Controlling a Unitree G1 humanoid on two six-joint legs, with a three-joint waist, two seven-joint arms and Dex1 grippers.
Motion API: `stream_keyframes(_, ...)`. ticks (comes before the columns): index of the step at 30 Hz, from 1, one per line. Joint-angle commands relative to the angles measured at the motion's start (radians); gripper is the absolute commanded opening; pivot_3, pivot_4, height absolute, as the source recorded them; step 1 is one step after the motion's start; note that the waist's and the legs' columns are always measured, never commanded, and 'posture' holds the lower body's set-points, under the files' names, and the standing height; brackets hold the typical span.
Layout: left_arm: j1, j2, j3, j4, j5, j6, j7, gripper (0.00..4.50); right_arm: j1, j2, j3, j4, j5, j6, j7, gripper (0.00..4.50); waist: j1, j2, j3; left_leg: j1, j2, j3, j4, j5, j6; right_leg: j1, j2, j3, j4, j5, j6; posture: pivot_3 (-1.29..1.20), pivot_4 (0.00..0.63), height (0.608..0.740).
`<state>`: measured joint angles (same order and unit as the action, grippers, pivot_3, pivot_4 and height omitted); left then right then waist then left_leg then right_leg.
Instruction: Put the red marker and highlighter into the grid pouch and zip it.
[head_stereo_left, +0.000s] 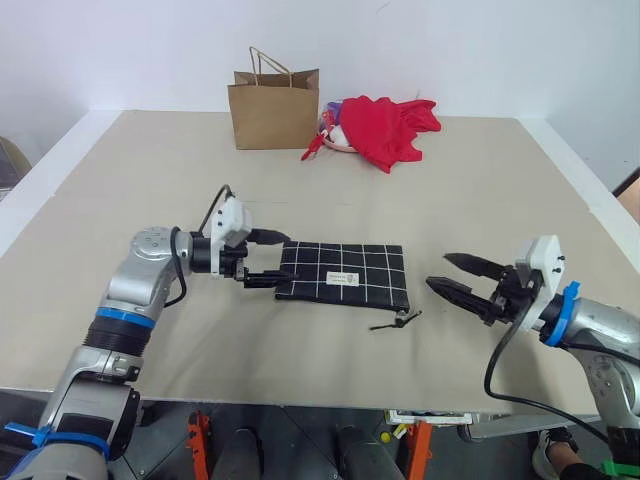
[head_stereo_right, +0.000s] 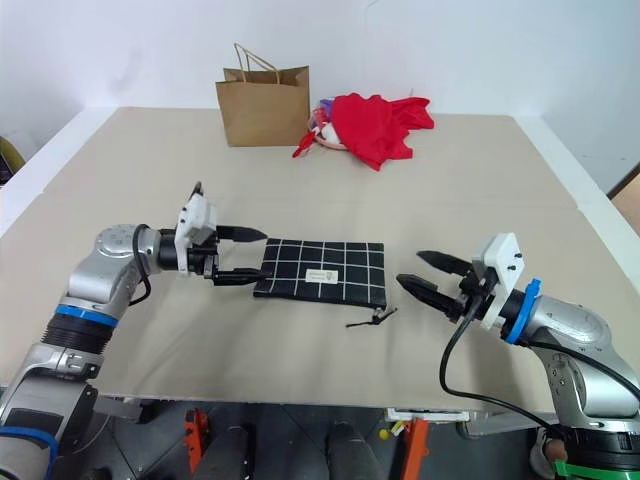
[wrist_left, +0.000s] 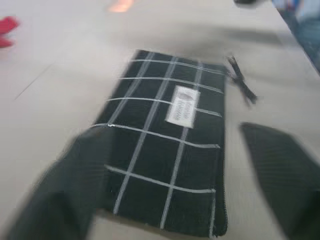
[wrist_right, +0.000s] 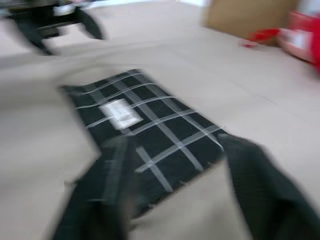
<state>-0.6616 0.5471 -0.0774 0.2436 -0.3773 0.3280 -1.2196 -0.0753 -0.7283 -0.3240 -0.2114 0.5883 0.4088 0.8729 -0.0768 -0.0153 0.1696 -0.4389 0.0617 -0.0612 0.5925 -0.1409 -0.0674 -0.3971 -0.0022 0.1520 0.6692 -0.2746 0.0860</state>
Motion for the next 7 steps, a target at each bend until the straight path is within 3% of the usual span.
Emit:
stream_keyframes(1, 0.06, 0.021, 0.055, -0.058, 0.005, 0.058, 0.108, 4.5, 0.038, 0.028, -0.091, -0.007, -0.005, 0.021, -0.116, 4.47, 0.0, 0.0, 0.0, 0.0, 0.0, 0.0, 0.0, 0.0, 0.0, 0.0, 0.0, 0.0, 0.0, 0.0, 0.0, 0.0, 0.15, 0.74)
stream_keyframes(7, 0.197, -0.013, 0.106, -0.118, 0.073, 0.037, 0.343, 4.5, 0.204, 0.137, -0.245, -0.008, -0.049, -0.036, -0.281, 4.47, 0.007, 0.0, 0.0, 0.0, 0.0, 0.0, -0.001, 0.0, 0.0, 0.0, 0.0, 0.0, 0.0, -0.001, 0.0, 0.0, 0.15, 0.74)
